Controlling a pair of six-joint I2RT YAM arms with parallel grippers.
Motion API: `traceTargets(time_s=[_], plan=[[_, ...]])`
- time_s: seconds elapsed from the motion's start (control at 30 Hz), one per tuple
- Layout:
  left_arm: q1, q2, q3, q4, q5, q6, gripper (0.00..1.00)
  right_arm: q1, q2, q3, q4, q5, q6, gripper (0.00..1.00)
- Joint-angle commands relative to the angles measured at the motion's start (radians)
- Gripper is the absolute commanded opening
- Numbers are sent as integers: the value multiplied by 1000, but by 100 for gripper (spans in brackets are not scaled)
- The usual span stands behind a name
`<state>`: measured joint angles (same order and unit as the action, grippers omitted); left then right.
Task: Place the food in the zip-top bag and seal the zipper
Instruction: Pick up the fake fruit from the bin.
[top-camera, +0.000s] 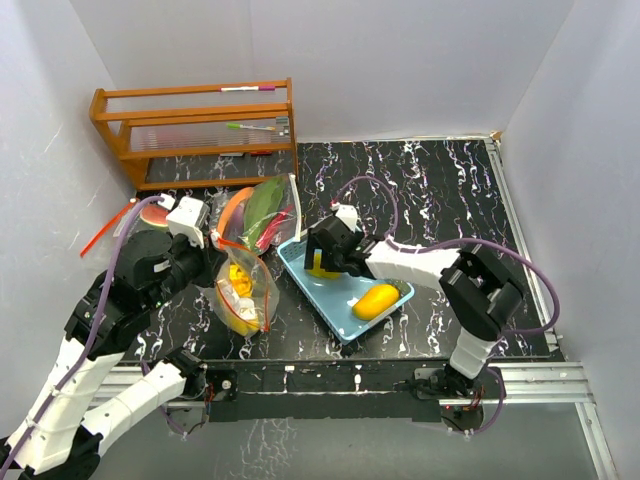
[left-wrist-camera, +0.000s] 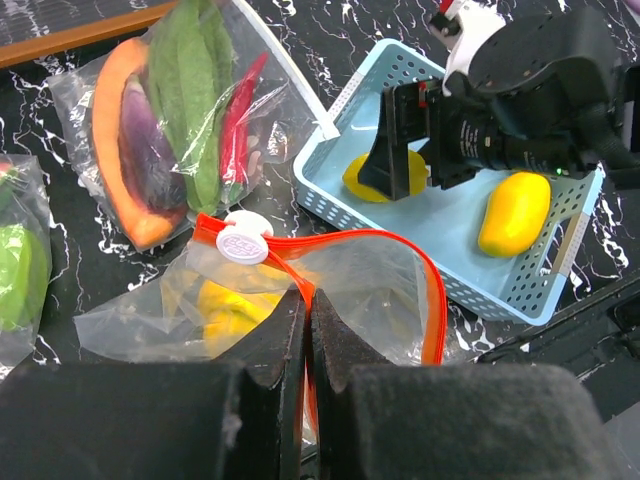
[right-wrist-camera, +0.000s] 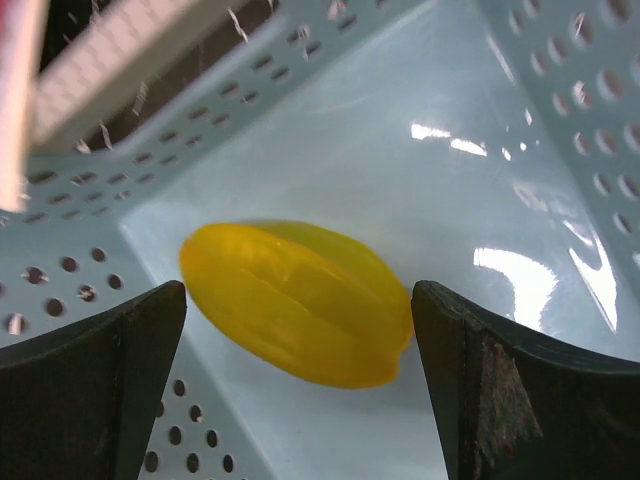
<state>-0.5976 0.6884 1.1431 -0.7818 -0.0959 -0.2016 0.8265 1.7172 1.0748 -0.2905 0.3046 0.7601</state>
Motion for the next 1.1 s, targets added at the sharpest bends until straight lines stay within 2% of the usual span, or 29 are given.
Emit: traceTargets(time_s=[0.0, 0.27, 0.4, 0.5, 0.6, 0.7, 0.83, 1.07], plan=[[-1, -1, 0, 39, 8, 13, 0, -2, 1, -51, 73, -46, 1, 99], [-2, 5, -10, 41, -5, 14, 0, 7, -203, -220, 120, -155, 39, 99], [-2, 17, -18, 54, -4, 14, 0, 10, -291, -212, 85, -103, -81, 98], [-1, 26, -19, 60, -3, 15, 0, 10, -263, -100, -15, -38, -269, 99], [-1, 27, -20, 65, 1, 11, 0, 9, -200, 4, -48, -147, -528, 99], [-1, 21, -22, 68, 1, 2, 0, 10, -107, 109, -142, -177, -693, 100], [-1, 14, -20, 62, 1, 0, 0, 4, -25, 162, -192, -185, -802, 100], [-1, 12, -13, 43, -13, 14, 0, -16, 53, 133, -176, -206, -836, 100]])
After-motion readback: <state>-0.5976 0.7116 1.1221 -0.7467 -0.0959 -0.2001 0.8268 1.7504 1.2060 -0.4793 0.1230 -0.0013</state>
